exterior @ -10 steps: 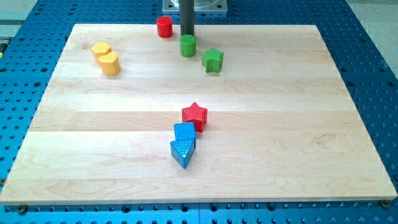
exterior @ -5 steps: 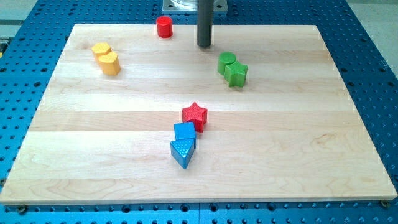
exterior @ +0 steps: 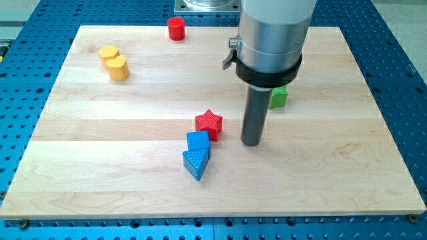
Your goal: Separate the red star from the blue cube
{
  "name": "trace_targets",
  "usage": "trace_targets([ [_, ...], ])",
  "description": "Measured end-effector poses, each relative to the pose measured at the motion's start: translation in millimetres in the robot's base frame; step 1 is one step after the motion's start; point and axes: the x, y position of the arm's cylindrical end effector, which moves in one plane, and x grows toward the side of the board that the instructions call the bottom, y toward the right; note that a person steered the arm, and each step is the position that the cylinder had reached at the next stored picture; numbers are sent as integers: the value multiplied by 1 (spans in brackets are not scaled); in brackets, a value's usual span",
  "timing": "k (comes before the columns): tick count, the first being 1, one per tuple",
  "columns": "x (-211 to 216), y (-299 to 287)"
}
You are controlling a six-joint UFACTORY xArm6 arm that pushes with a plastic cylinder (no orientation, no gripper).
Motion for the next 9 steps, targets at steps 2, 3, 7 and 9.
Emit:
trace_targets([
  [2, -42, -102],
  [3, 26, -126],
  [7, -152, -81],
  [9, -155, -136],
])
